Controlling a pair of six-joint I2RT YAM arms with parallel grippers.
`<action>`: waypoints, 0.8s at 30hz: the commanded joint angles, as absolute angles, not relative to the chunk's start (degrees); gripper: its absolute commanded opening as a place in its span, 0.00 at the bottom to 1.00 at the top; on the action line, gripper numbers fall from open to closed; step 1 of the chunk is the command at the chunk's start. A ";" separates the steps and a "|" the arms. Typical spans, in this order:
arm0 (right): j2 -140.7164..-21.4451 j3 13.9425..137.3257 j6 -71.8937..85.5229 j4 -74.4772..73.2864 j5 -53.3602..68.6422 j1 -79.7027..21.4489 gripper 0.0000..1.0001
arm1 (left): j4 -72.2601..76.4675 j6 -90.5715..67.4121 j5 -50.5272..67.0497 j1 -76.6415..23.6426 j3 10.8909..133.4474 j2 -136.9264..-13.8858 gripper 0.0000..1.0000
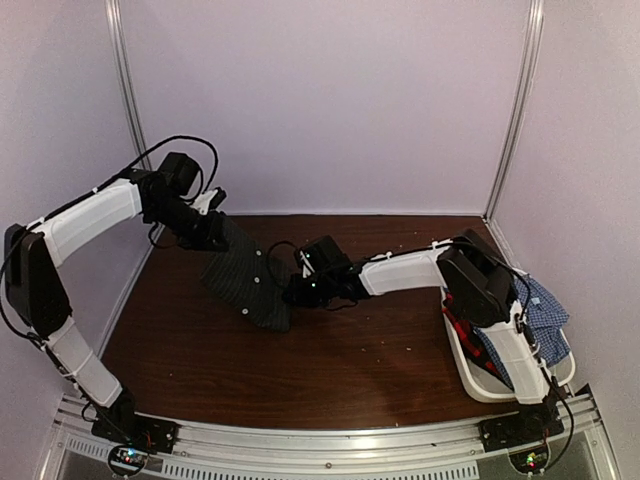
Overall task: Fold and stack the long sleeve shirts
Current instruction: Pick up the square-folded shirt from the center of the board, then turn over the square-folded shirt at the center of the board.
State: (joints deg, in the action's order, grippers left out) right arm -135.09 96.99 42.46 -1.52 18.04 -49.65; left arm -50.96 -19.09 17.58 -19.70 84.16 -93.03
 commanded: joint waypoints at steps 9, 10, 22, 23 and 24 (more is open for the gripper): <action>-148.35 112.53 52.51 5.40 26.40 -55.35 0.20 | -48.11 -22.12 28.82 -19.34 93.81 -96.61 0.00; -149.00 112.89 53.07 5.82 26.81 -55.37 0.20 | -46.75 -22.98 29.95 -19.38 92.95 -96.31 0.00; -145.34 106.89 51.41 11.24 29.53 -54.42 0.32 | -39.35 -28.07 33.09 -19.67 85.40 -93.13 0.00; -144.52 106.01 50.84 11.44 29.31 -54.26 0.33 | -39.30 -28.18 32.94 -19.69 85.35 -93.01 0.00; -143.83 105.28 50.54 11.57 29.17 -54.11 0.34 | -39.17 -28.33 32.90 -19.77 85.28 -92.97 0.00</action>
